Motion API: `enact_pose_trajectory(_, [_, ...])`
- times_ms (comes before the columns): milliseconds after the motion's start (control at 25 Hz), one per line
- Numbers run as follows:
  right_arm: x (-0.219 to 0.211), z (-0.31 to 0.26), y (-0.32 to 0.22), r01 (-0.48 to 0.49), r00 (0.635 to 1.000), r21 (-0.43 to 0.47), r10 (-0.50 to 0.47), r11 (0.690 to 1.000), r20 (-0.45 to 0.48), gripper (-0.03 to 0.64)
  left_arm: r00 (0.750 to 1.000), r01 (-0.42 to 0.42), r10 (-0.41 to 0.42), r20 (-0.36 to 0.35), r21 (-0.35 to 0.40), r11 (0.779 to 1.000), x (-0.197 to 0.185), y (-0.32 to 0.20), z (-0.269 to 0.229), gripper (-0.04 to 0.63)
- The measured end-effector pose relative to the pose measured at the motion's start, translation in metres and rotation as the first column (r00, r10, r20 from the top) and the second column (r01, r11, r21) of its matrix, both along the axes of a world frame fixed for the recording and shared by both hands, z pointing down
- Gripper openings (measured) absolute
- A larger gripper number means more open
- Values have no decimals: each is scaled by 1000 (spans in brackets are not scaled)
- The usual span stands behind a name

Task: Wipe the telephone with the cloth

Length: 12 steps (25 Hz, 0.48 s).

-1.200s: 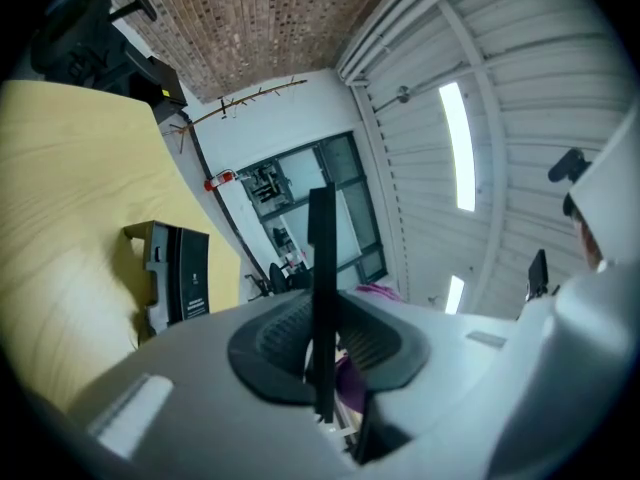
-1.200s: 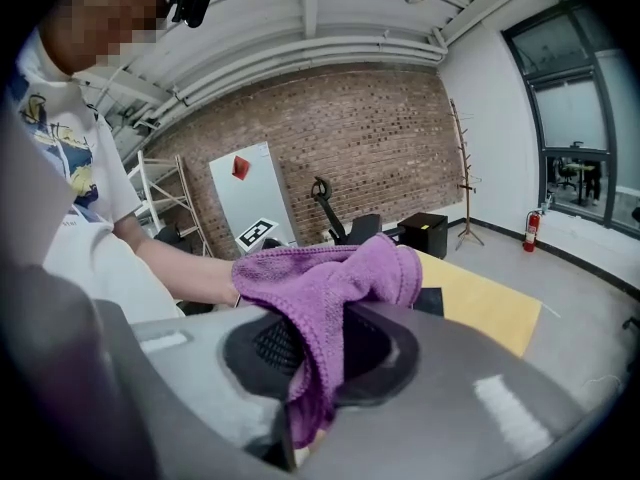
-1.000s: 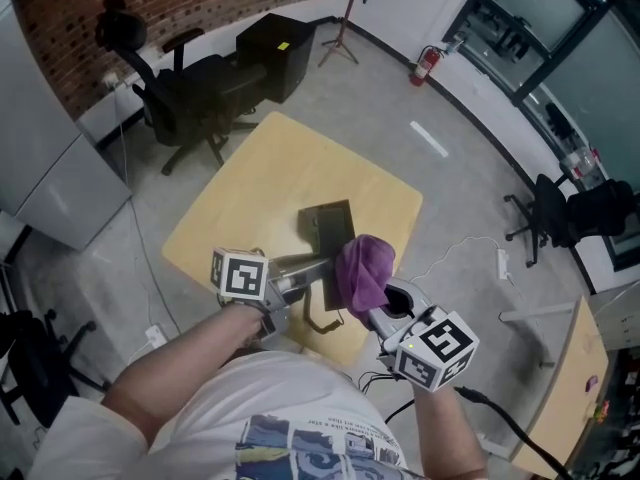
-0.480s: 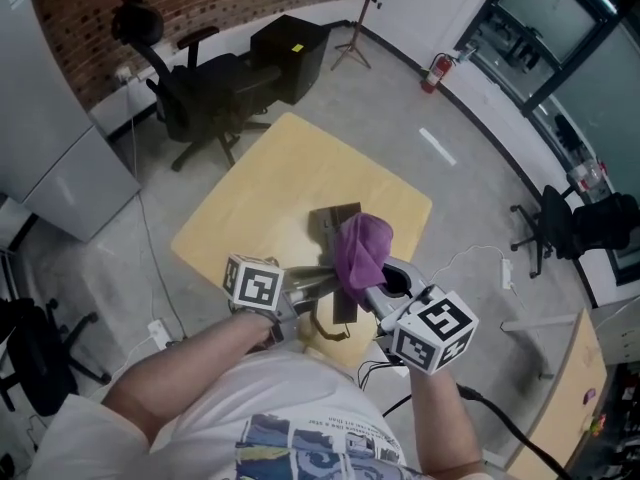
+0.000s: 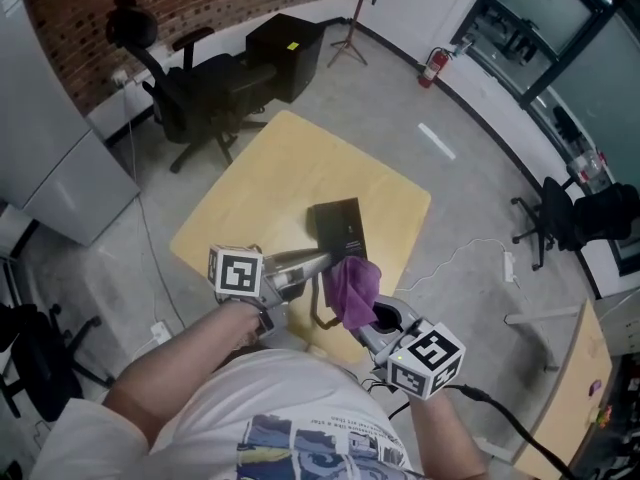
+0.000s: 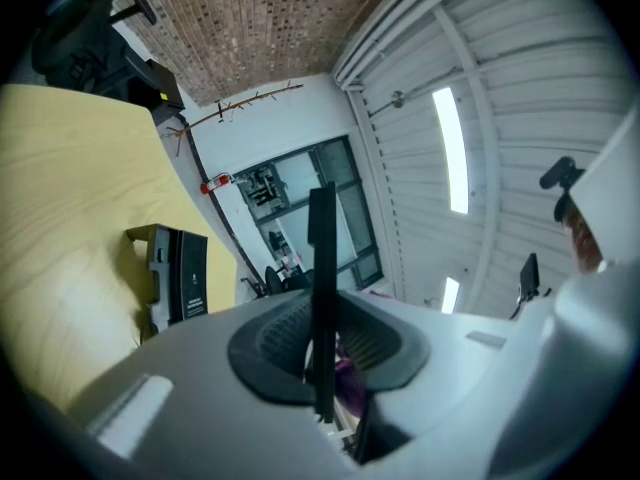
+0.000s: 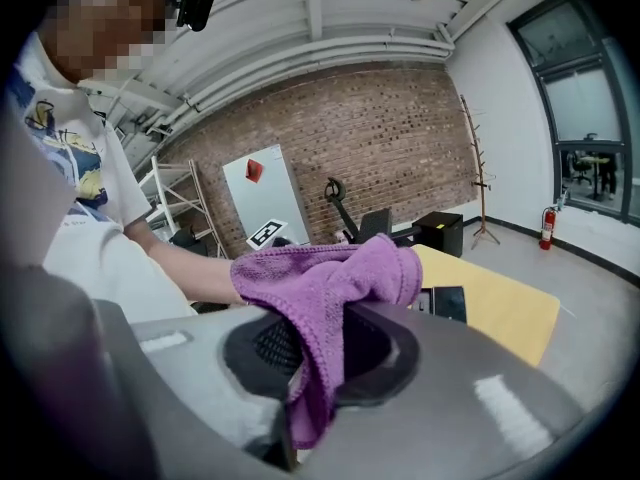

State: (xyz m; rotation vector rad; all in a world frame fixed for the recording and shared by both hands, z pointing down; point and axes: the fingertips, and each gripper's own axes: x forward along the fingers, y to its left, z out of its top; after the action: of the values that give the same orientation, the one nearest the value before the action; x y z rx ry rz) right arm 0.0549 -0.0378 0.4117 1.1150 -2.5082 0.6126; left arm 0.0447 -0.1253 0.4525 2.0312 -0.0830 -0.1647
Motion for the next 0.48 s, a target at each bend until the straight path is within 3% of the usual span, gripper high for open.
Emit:
enact_pose_trajectory(240, [5,12,19,15,1000,-35,-16,999,-2,44,999,21,-21,-27,-14,1000,-6,-5,-11,75])
enact_pose_trajectory(400, [15,-4,16,11,1000,4,-11,1000,19,43,999,-3,2,-49,-27,1000,-9,-5,-12,75])
enact_pose_trajectory(480, [23,-17,9,-7,999,36,6,999,39,43,999,-25,25,-47,7,1000,-12,-3,-15,75])
